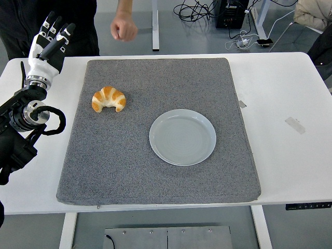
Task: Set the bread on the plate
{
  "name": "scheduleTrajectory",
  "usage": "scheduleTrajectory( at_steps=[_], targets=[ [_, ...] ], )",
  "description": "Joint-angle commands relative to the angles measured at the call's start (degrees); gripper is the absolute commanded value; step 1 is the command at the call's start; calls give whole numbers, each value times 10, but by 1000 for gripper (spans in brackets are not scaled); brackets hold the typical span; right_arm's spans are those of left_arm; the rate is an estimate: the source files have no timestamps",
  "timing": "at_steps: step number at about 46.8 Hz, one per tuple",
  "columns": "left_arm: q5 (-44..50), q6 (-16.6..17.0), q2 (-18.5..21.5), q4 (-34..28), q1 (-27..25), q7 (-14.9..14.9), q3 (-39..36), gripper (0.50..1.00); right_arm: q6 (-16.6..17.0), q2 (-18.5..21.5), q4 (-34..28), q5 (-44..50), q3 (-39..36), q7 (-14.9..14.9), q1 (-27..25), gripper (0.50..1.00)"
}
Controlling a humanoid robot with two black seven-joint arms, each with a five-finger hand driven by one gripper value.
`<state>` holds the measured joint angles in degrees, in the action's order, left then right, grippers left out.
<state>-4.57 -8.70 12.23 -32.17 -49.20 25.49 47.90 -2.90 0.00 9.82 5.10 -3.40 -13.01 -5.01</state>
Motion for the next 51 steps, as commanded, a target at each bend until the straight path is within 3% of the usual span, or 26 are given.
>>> scheduleTrajectory(
  at_steps=[1,6,43,51],
  targets=[
    [-1,5,-1,0,0,1,0,968,0,0,0,0,0,0,0,1000],
    [-5,24,-1,0,-1,1,-1,968,0,0,-1,0,0,0,0,1000],
    [-18,23,7,0,-3,-6,-2,969,0,0,0,0,0,0,0,1000],
    [-21,23,39,-14,-4,-10,-28,968,0,0,0,0,0,0,0,1000]
  ],
)
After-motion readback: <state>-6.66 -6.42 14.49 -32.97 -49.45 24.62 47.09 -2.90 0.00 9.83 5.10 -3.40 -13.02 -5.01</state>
